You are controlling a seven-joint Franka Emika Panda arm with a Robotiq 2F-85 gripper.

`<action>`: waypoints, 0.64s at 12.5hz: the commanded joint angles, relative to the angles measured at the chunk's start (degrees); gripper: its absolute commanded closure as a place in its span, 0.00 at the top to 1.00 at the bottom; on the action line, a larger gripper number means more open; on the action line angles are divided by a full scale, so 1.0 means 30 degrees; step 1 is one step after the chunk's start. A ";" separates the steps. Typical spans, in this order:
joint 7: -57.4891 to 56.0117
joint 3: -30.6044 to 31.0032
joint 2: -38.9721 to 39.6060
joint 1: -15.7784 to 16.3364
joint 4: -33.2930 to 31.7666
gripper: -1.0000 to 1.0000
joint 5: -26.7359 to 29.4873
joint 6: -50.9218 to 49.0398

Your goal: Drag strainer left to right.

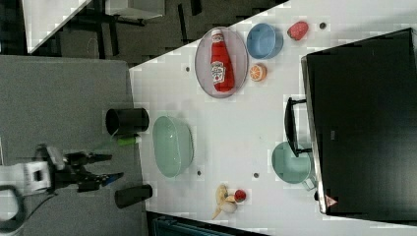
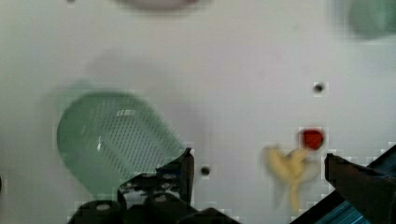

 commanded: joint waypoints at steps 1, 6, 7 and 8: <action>0.7707 0.1275 0.1796 0.0250 -0.0699 1.00 0.0005 0.2025; 1.6554 0.2526 0.6121 0.0325 -0.1155 1.00 -0.0422 0.6344; 1.7949 0.2520 0.6919 0.0331 -0.1299 1.00 -0.0726 0.7057; 1.9073 0.2492 0.7738 0.0332 -0.1443 1.00 -0.1009 0.7821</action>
